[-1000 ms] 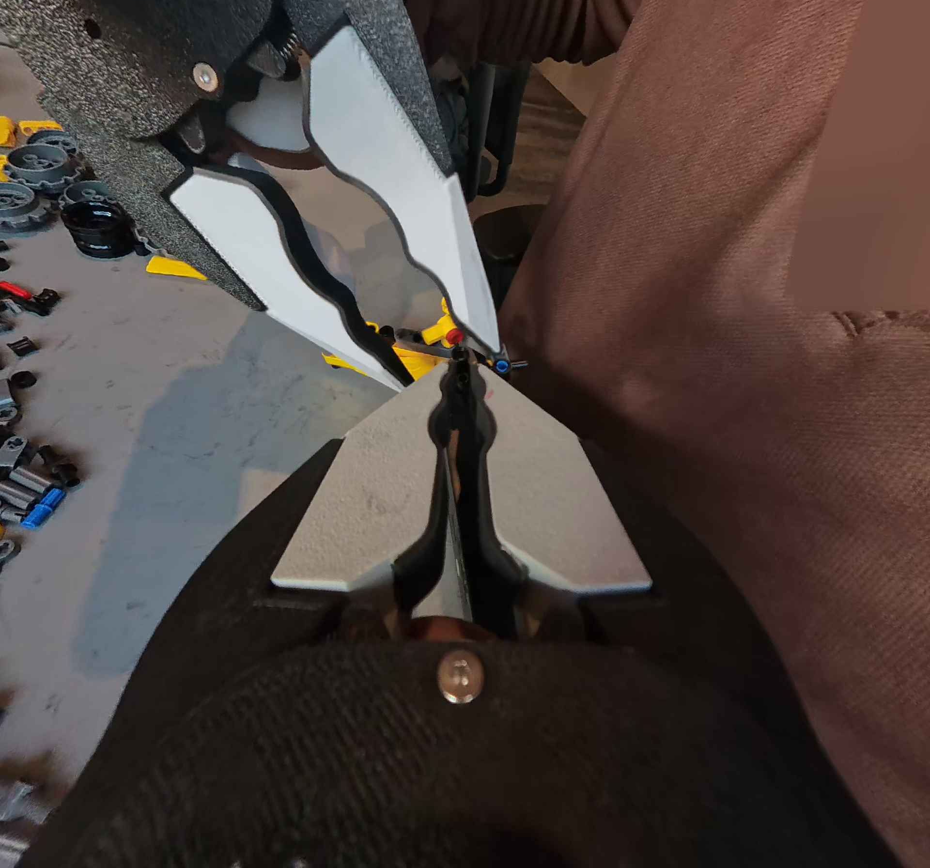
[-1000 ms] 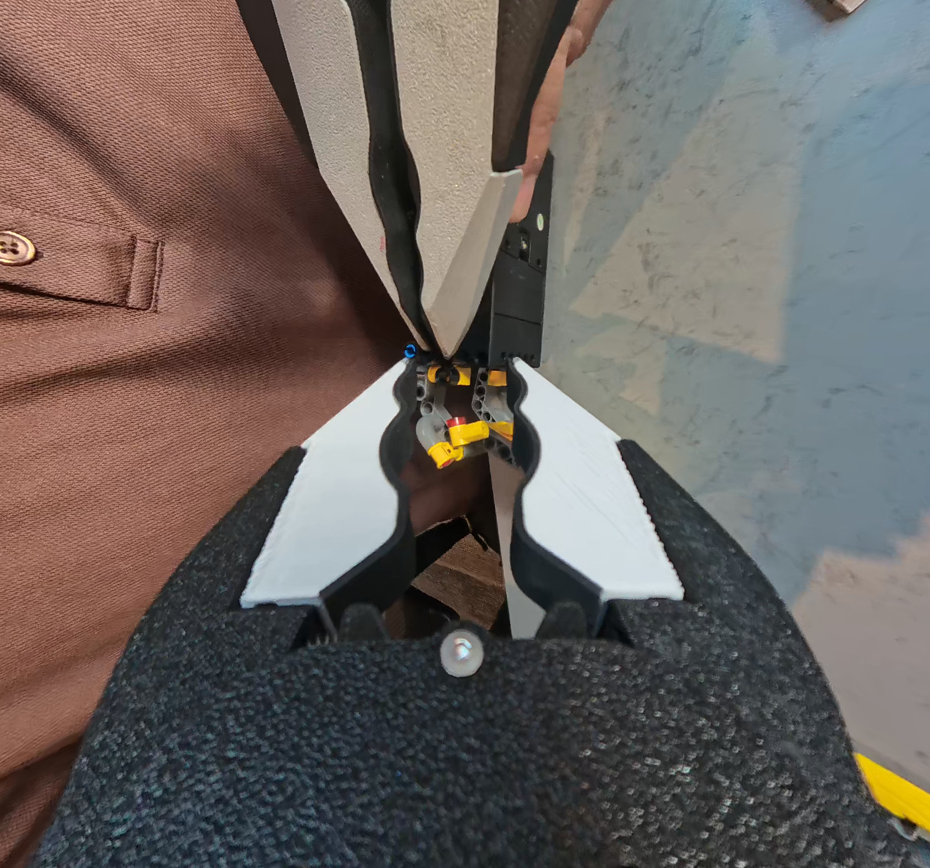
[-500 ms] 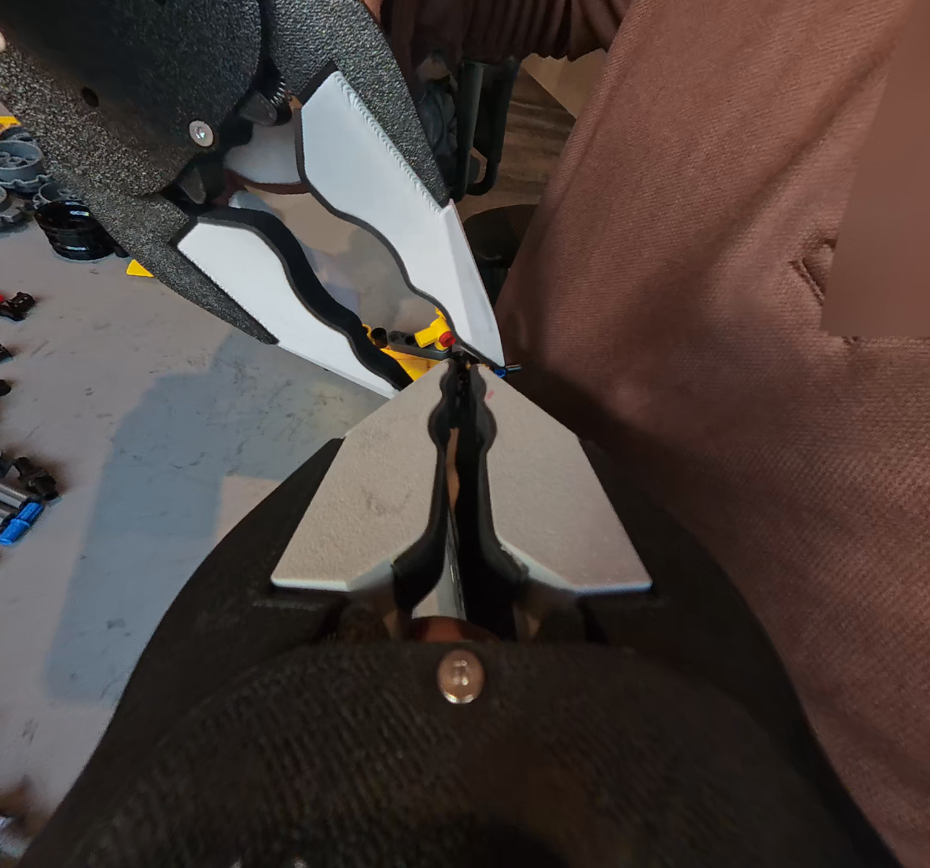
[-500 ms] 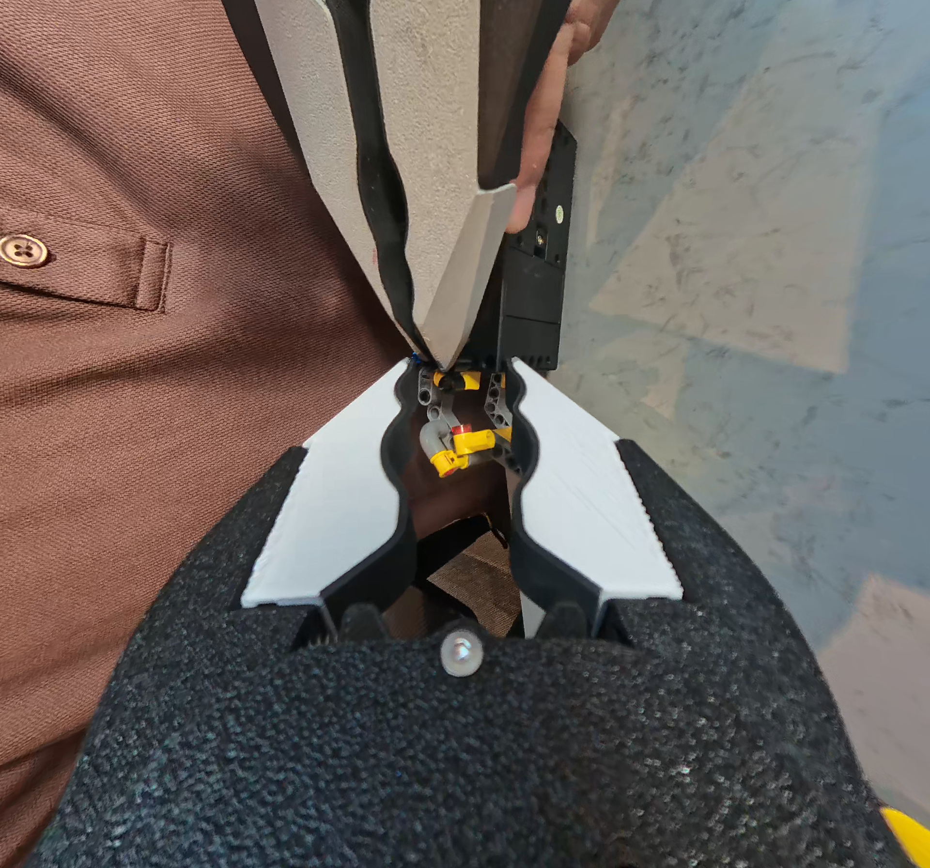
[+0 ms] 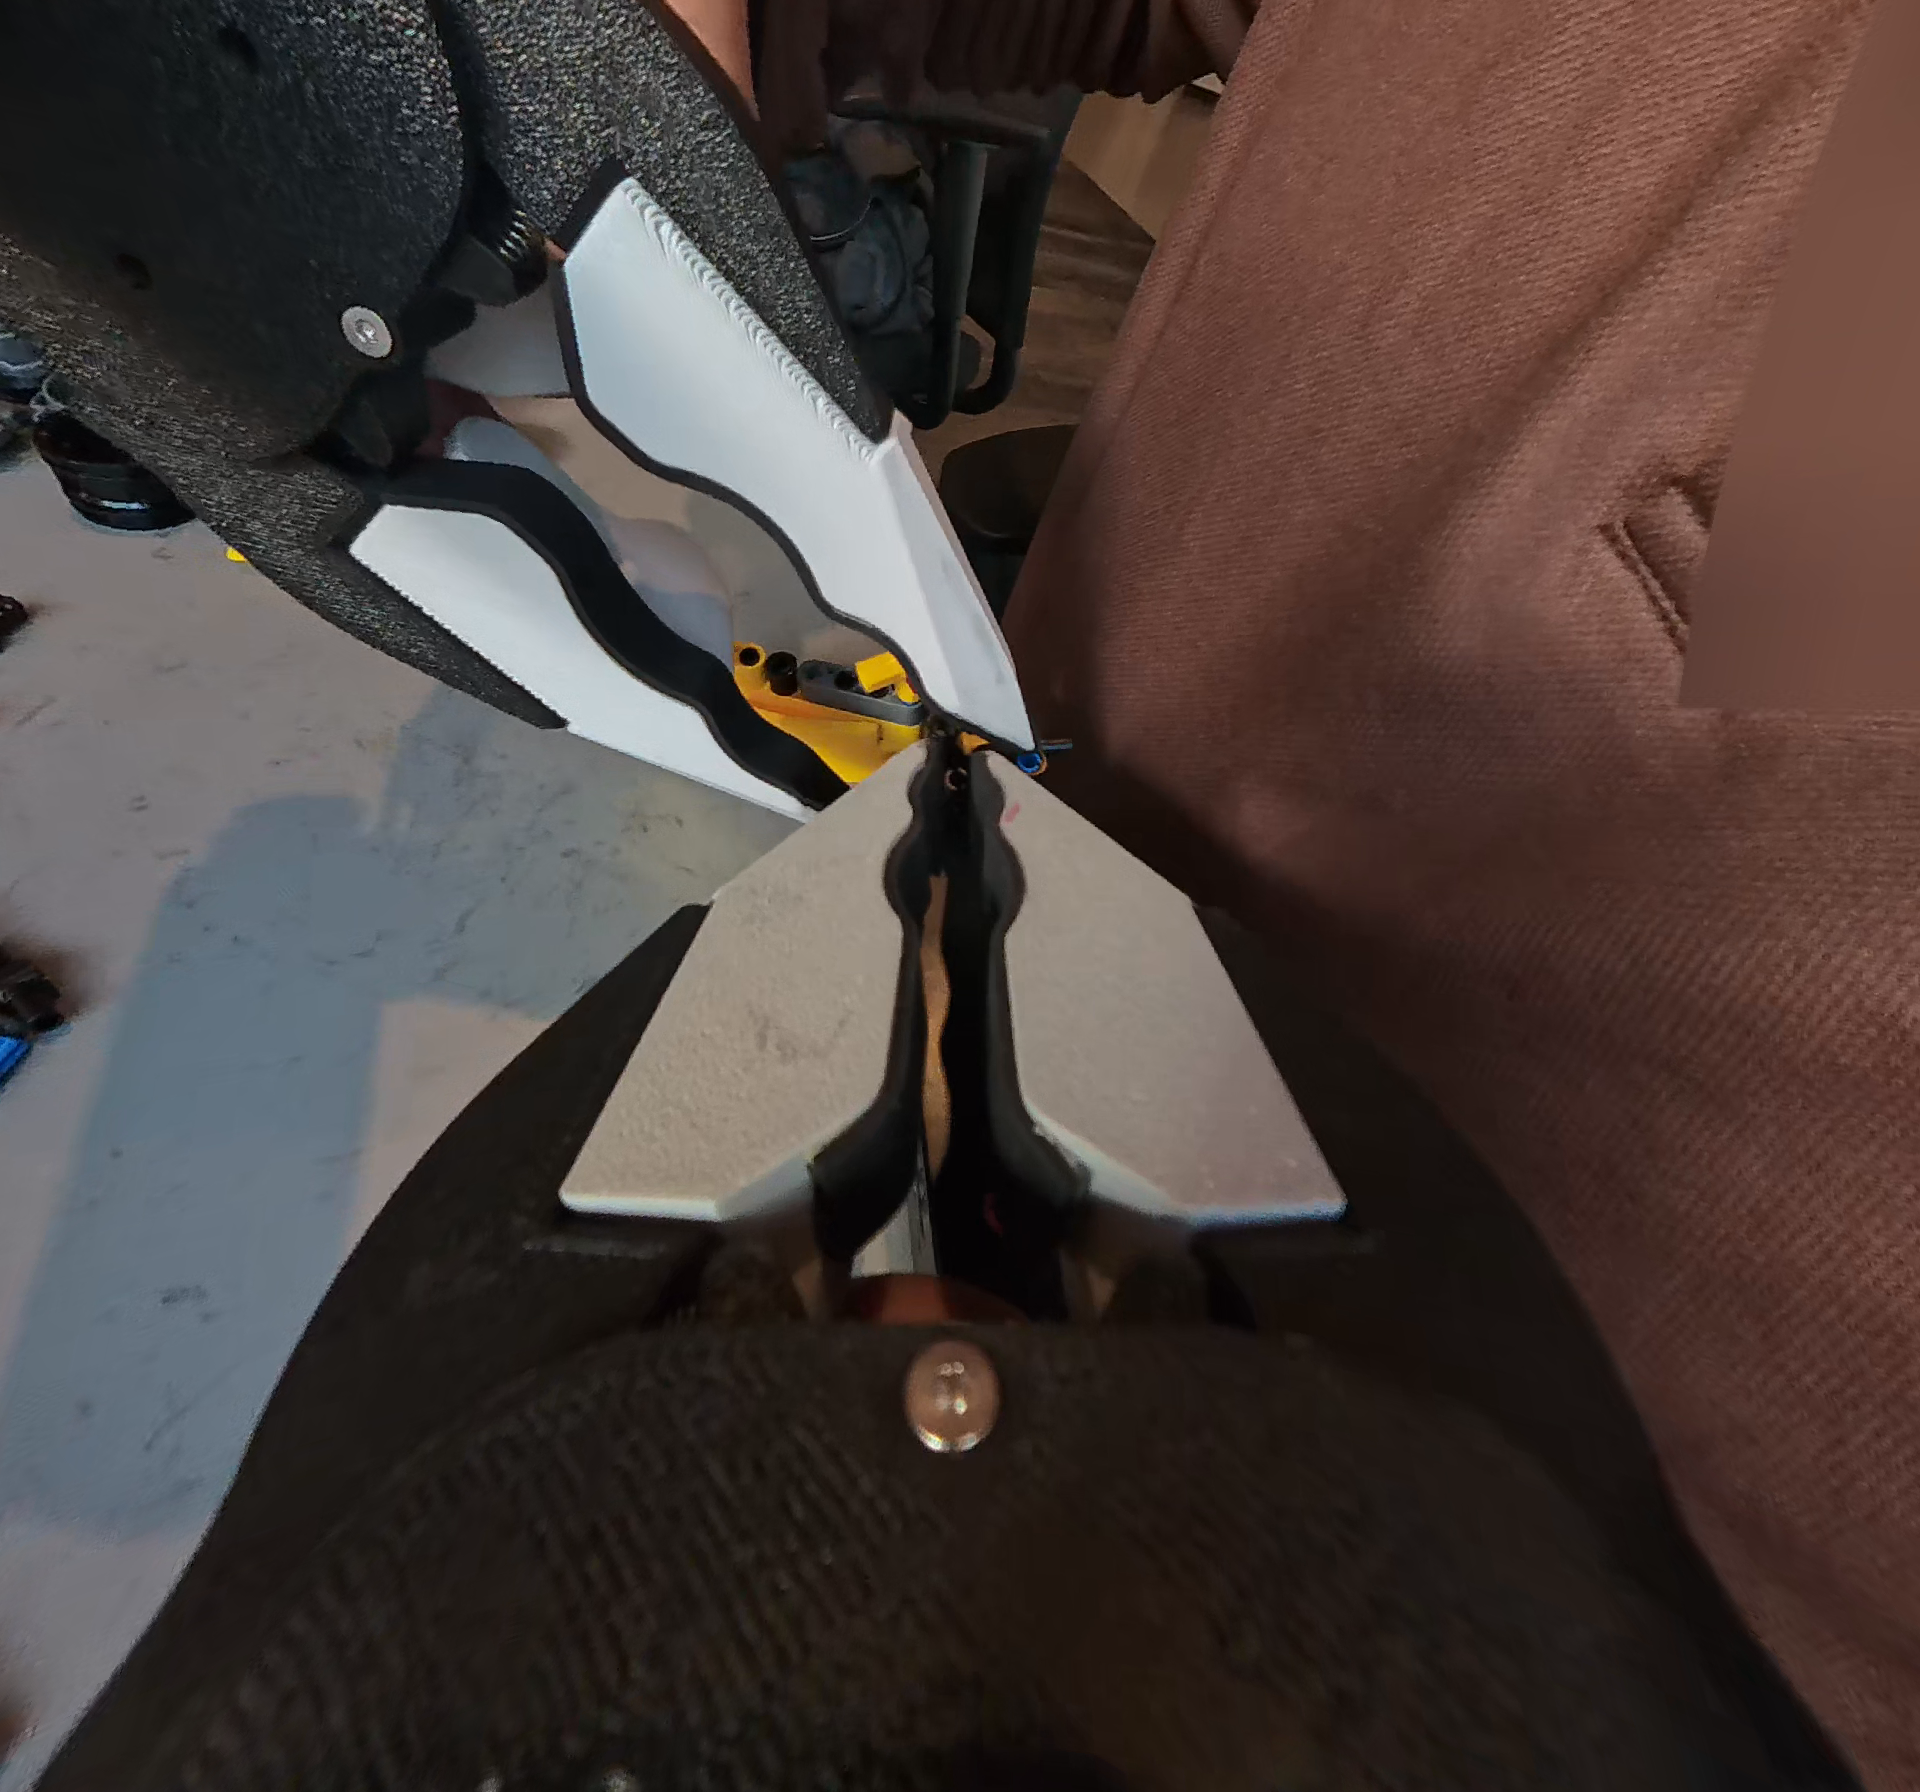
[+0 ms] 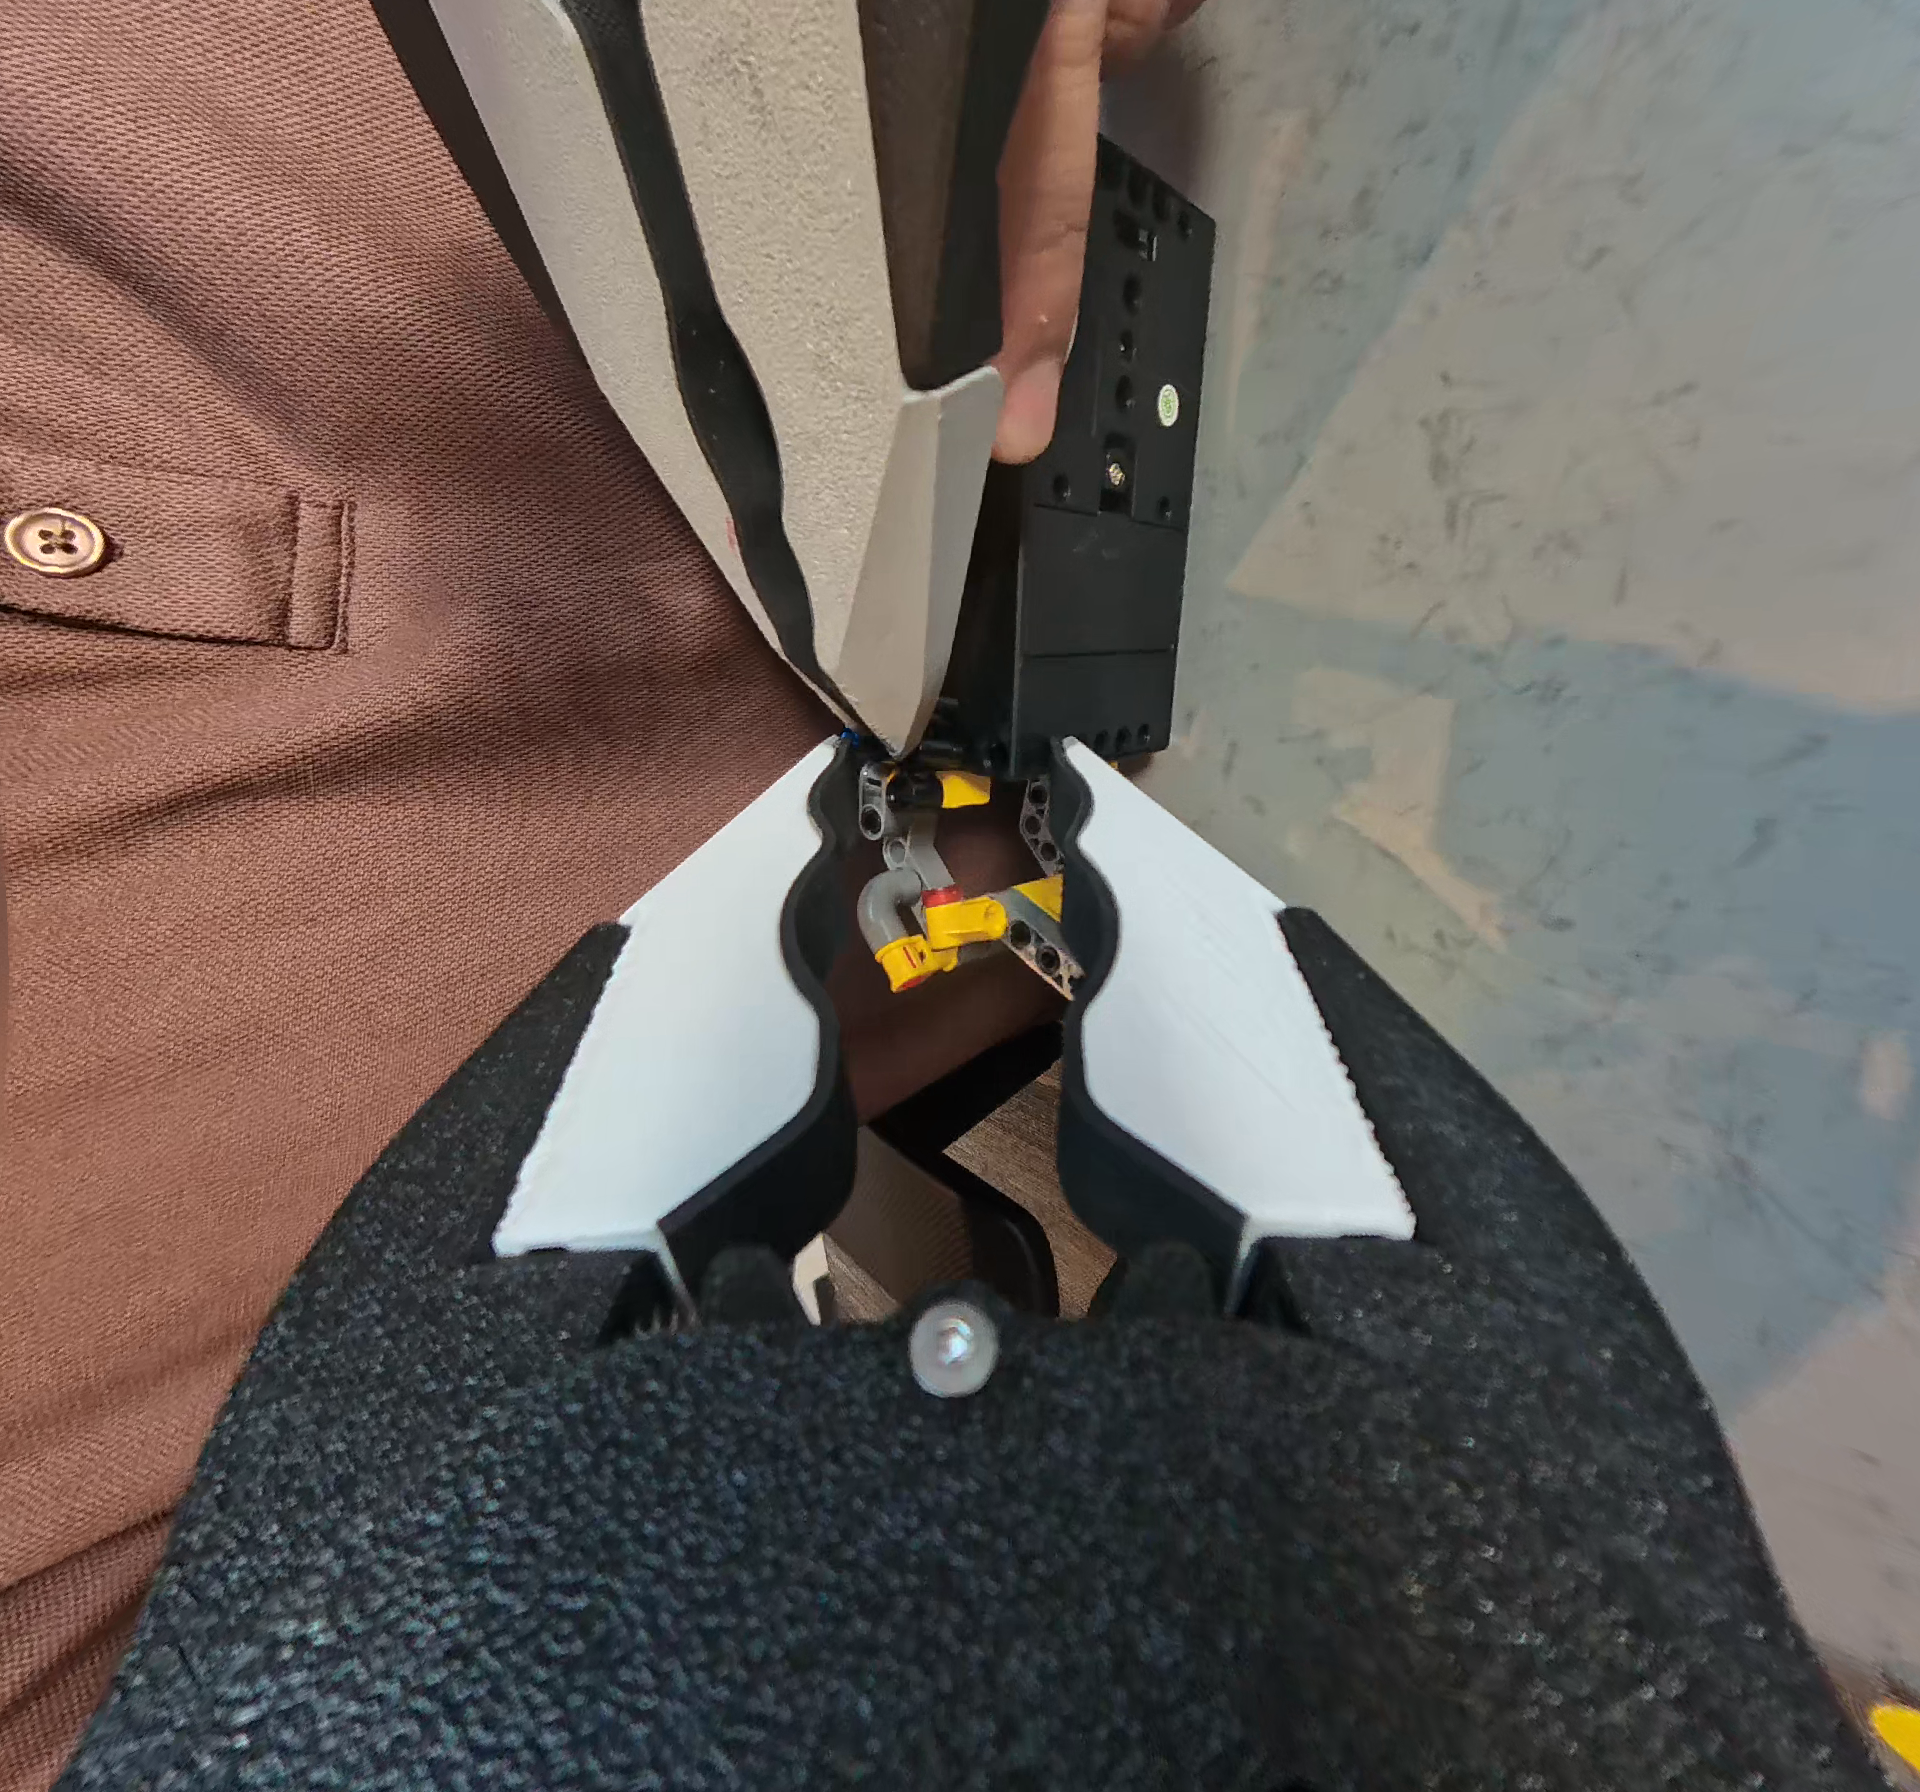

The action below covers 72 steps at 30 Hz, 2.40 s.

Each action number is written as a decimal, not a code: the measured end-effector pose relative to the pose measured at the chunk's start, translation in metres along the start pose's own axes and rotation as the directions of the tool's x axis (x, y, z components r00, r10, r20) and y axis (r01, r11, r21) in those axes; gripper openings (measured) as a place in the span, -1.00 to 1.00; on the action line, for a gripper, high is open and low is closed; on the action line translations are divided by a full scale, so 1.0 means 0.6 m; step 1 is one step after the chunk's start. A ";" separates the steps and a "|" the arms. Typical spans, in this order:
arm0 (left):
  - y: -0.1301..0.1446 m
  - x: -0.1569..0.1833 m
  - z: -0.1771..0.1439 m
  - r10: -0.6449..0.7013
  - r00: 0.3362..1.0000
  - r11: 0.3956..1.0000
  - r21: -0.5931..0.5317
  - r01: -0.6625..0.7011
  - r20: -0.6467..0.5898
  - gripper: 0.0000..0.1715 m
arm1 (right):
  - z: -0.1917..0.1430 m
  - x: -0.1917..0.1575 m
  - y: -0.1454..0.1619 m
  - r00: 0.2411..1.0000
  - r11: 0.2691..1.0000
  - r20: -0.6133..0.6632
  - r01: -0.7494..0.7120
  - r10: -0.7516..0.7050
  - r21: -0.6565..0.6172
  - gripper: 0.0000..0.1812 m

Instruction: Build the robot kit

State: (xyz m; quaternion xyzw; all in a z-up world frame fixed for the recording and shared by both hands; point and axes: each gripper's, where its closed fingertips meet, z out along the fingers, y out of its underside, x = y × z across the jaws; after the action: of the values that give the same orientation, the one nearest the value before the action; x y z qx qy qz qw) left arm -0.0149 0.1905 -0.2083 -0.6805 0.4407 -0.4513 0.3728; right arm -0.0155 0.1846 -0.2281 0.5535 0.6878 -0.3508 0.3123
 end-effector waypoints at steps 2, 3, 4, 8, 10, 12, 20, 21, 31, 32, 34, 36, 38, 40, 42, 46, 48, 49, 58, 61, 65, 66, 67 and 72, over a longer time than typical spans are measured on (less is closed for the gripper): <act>0.001 0.003 0.002 0.012 1.000 1.000 -0.011 -0.012 -0.002 -0.98 | 0.003 0.000 0.001 1.000 1.000 0.002 -0.006 0.006 0.008 -0.63; 0.002 0.004 0.002 0.018 1.000 1.000 -0.016 -0.018 -0.002 -0.99 | 0.005 0.000 0.002 1.000 1.000 0.003 -0.014 0.014 0.012 -0.62; 0.002 0.003 0.003 0.020 1.000 1.000 -0.017 -0.020 0.000 -0.99 | 0.004 0.000 0.003 1.000 1.000 0.001 -0.015 0.015 0.015 -0.62; 0.002 0.005 0.004 0.008 1.000 1.000 -0.018 -0.008 -0.011 -0.99 | 0.006 0.000 0.004 1.000 1.000 -0.026 0.010 -0.009 0.016 -0.62; 0.003 0.006 0.004 0.018 1.000 1.000 -0.026 -0.018 -0.008 -0.99 | 0.007 0.000 0.005 0.999 1.000 -0.043 0.021 -0.021 0.017 -0.62; 0.004 0.006 0.004 0.025 1.000 0.999 -0.035 -0.025 -0.001 -0.99 | 0.007 0.002 0.005 0.998 1.000 -0.056 0.023 -0.022 0.017 -0.62; 0.005 -0.003 0.005 -0.015 0.999 0.998 -0.054 0.016 0.030 -0.99 | 0.005 0.007 0.006 0.999 0.998 0.042 -0.019 0.016 0.064 -0.62; 0.005 -0.003 0.005 -0.035 0.999 0.998 -0.053 0.036 0.025 -1.00 | 0.005 0.007 0.007 0.998 0.997 0.065 -0.024 0.020 0.073 -0.62; 0.006 -0.009 0.015 -0.116 0.993 0.991 -0.063 0.118 0.026 -0.98 | 0.007 0.005 0.011 0.982 0.997 0.188 -0.014 -0.001 0.077 -0.65; 0.004 -0.011 0.014 -0.118 0.992 0.991 -0.057 0.120 0.033 -0.99 | 0.004 0.006 0.010 0.982 0.997 0.186 0.010 -0.025 0.081 -0.65; 0.004 -0.011 0.012 -0.132 0.991 0.990 -0.052 0.133 0.026 -0.98 | 0.002 0.006 0.008 0.984 0.995 0.165 0.055 -0.068 0.082 -0.65; 0.004 -0.009 0.012 -0.139 0.990 0.989 -0.044 0.139 0.014 -0.98 | 0.002 0.004 0.006 0.984 0.995 0.157 0.070 -0.082 0.078 -0.64; 0.004 -0.010 0.012 -0.139 0.990 0.989 -0.044 0.139 0.017 -0.98 | -0.004 0.006 0.007 0.986 0.995 0.151 0.064 -0.076 0.081 -0.64; 0.003 -0.012 0.011 -0.130 0.991 0.990 -0.045 0.131 0.025 -0.98 | -0.012 0.011 0.007 0.990 0.993 0.114 0.070 -0.081 0.092 -0.61; 0.003 -0.012 0.012 -0.125 0.992 0.991 -0.042 0.126 0.022 -0.98 | -0.023 0.009 0.002 0.992 0.989 0.087 0.083 -0.094 0.124 -0.67; 0.002 -0.011 0.012 -0.098 0.995 0.994 -0.041 0.099 0.027 -0.98 | -0.044 0.021 -0.005 0.984 0.971 -0.120 0.154 -0.134 0.182 -0.62; 0.002 -0.011 0.011 -0.072 0.997 0.996 -0.051 0.073 0.031 -0.98 | -0.051 0.003 -0.008 0.963 0.944 -0.202 0.224 -0.177 0.241 -0.55; 0.002 -0.012 0.011 -0.066 0.997 0.996 -0.056 0.068 0.029 -0.99 | -0.051 -0.012 -0.009 0.956 0.927 -0.222 0.251 -0.193 0.278 -0.52; 0.000 -0.008 0.007 -0.025 0.999 0.993 -0.117 0.029 0.040 -0.98 | -0.007 -0.002 0.040 0.777 0.888 -0.594 0.404 -0.207 0.219 -0.41; 0.000 -0.004 0.002 -0.015 0.999 0.991 -0.129 0.020 0.042 -1.00 | -0.002 0.001 0.030 0.750 0.874 -0.624 0.435 -0.218 0.217 -0.45; 0.003 -0.008 -0.005 -0.051 0.998 0.992 -0.109 0.056 0.047 -0.98 | 0.010 0.013 0.034 0.735 0.880 -0.622 0.451 -0.271 0.150 -0.57; 0.003 -0.009 -0.006 -0.054 0.997 0.993 -0.106 0.059 0.053 -0.99 | 0.011 0.015 0.035 0.734 0.881 -0.620 0.453 -0.279 0.139 -0.57; 0.003 -0.009 -0.006 -0.055 0.997 0.992 -0.108 0.061 0.055 -0.98 | 0.012 0.016 0.035 0.736 0.880 -0.614 0.454 -0.285 0.137 -0.58; 0.006 -0.011 -0.005 -0.058 0.997 0.991 -0.118 0.063 0.045 -0.99 | 0.015 0.012 0.032 0.771 0.861 -0.543 0.483 -0.333 0.158 -0.63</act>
State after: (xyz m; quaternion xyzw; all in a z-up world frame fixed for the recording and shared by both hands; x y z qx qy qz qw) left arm -0.0203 0.1951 -0.2123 -0.7239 0.4383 -0.4209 0.3268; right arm 0.0022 0.1837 -0.2416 0.4995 0.7901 -0.3525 -0.0448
